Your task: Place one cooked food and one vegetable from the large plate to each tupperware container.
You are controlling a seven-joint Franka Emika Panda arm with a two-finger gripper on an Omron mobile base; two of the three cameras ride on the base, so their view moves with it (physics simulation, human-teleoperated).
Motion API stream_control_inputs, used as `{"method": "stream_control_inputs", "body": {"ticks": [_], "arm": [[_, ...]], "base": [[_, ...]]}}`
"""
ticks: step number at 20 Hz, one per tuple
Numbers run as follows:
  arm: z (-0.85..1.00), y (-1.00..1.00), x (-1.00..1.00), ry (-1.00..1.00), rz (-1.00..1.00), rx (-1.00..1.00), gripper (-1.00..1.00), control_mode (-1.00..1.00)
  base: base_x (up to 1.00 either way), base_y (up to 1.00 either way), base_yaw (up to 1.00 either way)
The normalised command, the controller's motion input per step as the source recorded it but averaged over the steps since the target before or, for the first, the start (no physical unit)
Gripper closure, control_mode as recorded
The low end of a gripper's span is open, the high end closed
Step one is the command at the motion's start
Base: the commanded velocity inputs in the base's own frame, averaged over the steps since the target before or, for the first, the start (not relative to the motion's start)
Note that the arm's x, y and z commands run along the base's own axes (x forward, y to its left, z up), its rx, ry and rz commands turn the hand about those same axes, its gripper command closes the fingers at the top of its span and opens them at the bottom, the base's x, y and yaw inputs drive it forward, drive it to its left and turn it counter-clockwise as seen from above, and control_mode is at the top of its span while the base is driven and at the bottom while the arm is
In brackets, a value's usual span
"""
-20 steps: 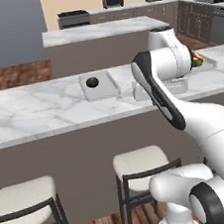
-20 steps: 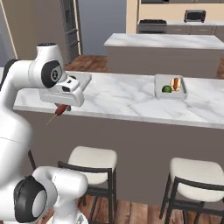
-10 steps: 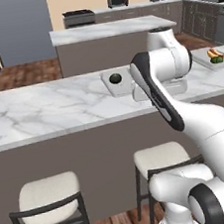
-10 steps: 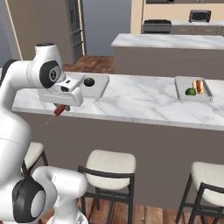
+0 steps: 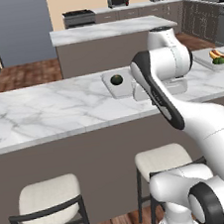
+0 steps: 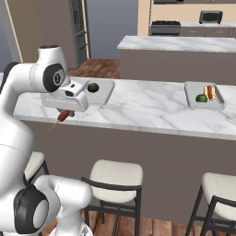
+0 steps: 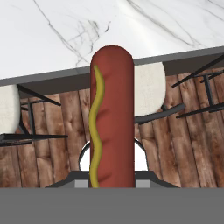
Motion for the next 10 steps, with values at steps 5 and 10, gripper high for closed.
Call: {"method": "stream_control_inputs", "body": {"ticks": [5,10], "arm": [[0.0,0.0,0.0,0.0,0.0,0.0,1.0,1.0],[0.0,0.0,0.02,0.0,0.0,0.0,1.0,-1.0]], "base": [[0.37,0.05,0.0],[0.15,0.0,0.0]]}}
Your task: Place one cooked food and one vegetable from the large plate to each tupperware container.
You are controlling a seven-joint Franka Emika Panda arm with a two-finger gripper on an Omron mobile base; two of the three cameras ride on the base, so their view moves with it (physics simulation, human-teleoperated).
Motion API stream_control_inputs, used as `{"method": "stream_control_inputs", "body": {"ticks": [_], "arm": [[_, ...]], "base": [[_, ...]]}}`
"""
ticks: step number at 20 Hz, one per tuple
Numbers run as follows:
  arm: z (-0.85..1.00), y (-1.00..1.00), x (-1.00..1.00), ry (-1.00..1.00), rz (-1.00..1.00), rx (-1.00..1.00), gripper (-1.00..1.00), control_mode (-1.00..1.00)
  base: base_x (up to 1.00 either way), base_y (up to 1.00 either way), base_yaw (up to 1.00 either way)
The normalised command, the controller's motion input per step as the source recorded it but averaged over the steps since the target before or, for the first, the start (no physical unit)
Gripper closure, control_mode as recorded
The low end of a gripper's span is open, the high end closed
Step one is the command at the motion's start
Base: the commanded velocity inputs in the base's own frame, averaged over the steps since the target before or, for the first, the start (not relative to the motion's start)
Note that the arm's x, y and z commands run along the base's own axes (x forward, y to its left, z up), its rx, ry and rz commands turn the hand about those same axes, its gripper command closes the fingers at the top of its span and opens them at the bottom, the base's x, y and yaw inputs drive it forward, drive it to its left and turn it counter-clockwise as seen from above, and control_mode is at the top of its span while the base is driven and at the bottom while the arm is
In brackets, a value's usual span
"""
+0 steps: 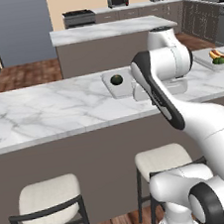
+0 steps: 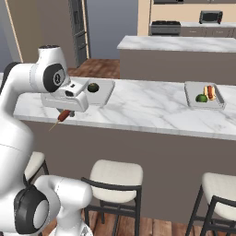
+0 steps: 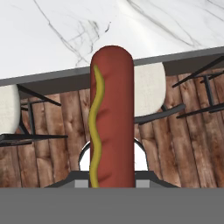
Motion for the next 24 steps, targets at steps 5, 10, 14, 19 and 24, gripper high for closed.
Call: {"method": "stream_control_inputs", "body": {"ticks": [5,10,14,19,24], "arm": [[0.0,0.03,0.0,-0.01,0.0,0.0,1.0,-1.0],[0.29,0.17,0.63,-0.04,0.0,-0.04,1.0,-1.0],[0.83,-0.08,0.63,-0.06,0.0,0.2,1.0,-1.0],[0.31,-0.01,0.93,0.05,0.04,0.04,1.0,-1.0],[-0.11,0.0,1.0,0.05,0.13,0.0,1.0,-1.0]], "base": [[0.0,0.0,0.0],[0.0,0.0,0.0],[0.0,0.0,0.0],[0.0,0.0,0.0],[0.0,0.0,0.0]]}}
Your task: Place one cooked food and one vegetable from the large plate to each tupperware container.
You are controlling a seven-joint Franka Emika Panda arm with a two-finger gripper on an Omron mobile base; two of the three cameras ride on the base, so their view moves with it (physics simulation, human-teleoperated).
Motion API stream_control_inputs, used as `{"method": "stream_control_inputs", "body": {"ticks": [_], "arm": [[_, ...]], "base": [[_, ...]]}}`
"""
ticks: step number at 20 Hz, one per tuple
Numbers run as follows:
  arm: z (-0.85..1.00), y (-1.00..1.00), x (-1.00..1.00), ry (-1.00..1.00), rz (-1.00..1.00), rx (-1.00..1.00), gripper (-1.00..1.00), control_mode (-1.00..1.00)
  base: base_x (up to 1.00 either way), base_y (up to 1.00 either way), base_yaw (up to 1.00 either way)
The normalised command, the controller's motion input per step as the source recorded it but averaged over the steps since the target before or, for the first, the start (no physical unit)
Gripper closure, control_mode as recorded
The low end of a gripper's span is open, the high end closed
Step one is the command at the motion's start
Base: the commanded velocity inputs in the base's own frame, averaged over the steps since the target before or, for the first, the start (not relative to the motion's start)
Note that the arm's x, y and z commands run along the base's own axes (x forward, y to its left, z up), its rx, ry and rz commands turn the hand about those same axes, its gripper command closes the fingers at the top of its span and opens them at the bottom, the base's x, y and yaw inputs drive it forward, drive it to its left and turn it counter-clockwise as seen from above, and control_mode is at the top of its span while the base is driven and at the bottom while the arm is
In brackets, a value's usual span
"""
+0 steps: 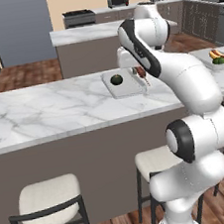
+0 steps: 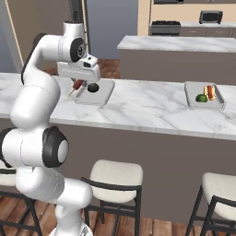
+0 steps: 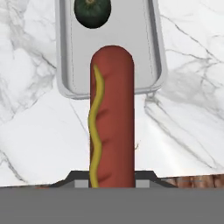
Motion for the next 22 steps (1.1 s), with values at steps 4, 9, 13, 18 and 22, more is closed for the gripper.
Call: {"method": "stream_control_inputs", "body": {"ticks": [4,9,13,18,22], "arm": [[-0.46,0.0,0.98,0.12,0.09,-0.02,1.0,-1.0],[-0.56,0.0,0.83,0.01,0.05,-0.04,1.0,-1.0],[-0.35,-0.07,0.7,0.07,-0.08,-0.05,1.0,-1.0],[-0.11,-0.2,0.27,0.0,-0.33,0.0,1.0,-1.0],[-0.08,-0.05,0.3,0.03,-0.21,0.0,1.0,-1.0]], "base": [[0.0,0.0,0.0],[0.0,0.0,0.0],[0.0,0.0,0.0],[0.0,0.0,0.0],[0.0,0.0,0.0]]}}
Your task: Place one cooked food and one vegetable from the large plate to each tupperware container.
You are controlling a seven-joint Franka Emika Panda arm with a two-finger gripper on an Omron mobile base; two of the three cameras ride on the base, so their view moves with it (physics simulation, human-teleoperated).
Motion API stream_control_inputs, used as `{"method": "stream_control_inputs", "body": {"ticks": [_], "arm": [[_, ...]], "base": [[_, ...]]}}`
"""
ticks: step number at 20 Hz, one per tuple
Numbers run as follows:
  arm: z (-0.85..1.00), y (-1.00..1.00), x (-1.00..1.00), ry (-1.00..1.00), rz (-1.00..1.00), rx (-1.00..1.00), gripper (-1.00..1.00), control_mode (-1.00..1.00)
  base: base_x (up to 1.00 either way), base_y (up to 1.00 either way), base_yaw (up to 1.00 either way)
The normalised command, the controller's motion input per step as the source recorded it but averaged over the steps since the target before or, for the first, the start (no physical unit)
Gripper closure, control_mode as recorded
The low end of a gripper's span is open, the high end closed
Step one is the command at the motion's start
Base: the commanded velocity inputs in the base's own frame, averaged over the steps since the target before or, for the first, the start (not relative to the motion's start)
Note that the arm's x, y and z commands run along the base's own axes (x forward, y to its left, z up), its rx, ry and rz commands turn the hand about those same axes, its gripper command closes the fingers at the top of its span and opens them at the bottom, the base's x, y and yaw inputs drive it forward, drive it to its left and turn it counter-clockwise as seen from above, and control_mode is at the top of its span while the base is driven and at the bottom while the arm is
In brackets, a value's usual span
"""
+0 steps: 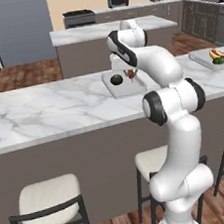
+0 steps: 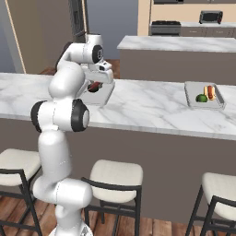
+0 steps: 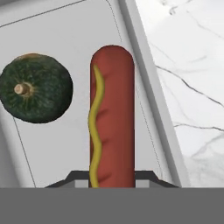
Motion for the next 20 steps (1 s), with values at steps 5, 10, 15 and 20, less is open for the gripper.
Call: {"method": "stream_control_inputs", "body": {"ticks": [5,10,15,20], "arm": [[-0.06,0.14,0.08,-0.01,0.0,0.01,1.0,-1.0],[-0.22,0.02,0.18,0.0,0.0,0.0,1.0,-1.0],[-0.28,-0.08,0.29,0.0,0.0,0.0,1.0,-1.0],[-0.18,-0.03,0.08,0.0,0.0,0.0,1.0,-1.0]], "base": [[0.0,0.0,0.0],[0.0,0.0,0.0],[0.0,0.0,0.0],[0.0,0.0,0.0]]}}
